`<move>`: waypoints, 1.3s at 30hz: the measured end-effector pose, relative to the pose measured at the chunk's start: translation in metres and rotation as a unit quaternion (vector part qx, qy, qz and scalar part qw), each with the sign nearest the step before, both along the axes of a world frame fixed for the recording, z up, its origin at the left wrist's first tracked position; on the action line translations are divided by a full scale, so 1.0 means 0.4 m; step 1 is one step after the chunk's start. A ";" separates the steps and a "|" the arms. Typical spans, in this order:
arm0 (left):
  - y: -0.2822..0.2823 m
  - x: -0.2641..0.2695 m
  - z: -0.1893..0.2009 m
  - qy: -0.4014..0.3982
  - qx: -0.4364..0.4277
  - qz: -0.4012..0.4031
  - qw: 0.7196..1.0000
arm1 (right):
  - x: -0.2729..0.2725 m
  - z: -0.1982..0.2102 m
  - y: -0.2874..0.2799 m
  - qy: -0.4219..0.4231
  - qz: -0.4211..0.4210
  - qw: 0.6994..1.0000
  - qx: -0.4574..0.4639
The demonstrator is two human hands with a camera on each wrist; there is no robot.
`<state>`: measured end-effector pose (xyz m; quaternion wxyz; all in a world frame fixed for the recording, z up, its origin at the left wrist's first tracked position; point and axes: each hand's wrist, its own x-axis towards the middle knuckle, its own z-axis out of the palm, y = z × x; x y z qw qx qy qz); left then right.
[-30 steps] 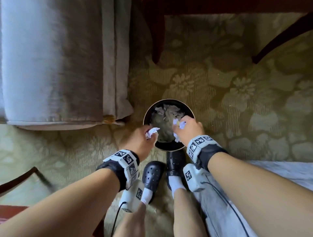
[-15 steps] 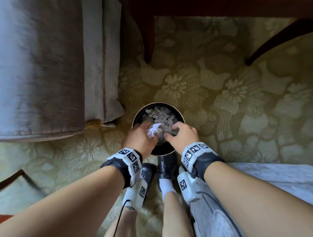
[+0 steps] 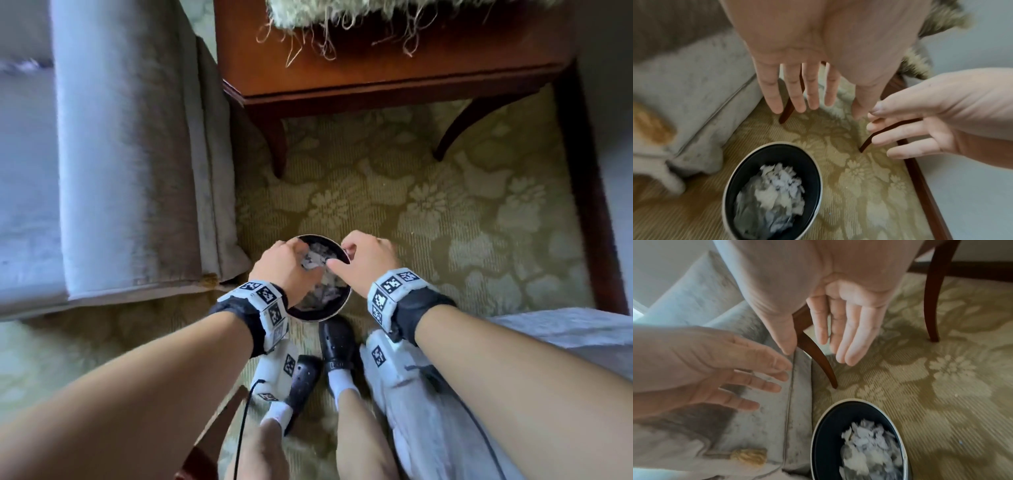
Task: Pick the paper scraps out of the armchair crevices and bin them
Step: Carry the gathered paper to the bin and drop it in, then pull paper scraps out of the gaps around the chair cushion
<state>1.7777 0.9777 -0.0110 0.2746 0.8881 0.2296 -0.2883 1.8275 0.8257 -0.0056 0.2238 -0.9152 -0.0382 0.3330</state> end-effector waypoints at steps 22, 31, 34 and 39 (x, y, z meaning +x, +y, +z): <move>-0.737 -0.243 1.390 -0.294 -0.050 -0.511 0.806 | -0.673 1.397 -0.700 -0.246 -0.261 0.919 -0.165; -1.302 -0.943 1.618 -0.323 -0.145 -0.709 0.610 | -1.488 1.635 -1.082 -0.235 -0.434 0.821 -0.287; -1.449 -1.215 1.667 -0.328 -0.161 -0.764 0.532 | -1.772 1.679 -1.181 -0.199 -0.490 0.782 -0.330; -1.616 -1.609 1.724 -0.322 -0.199 -0.814 0.441 | -2.140 1.738 -1.288 -0.185 -0.569 0.717 -0.357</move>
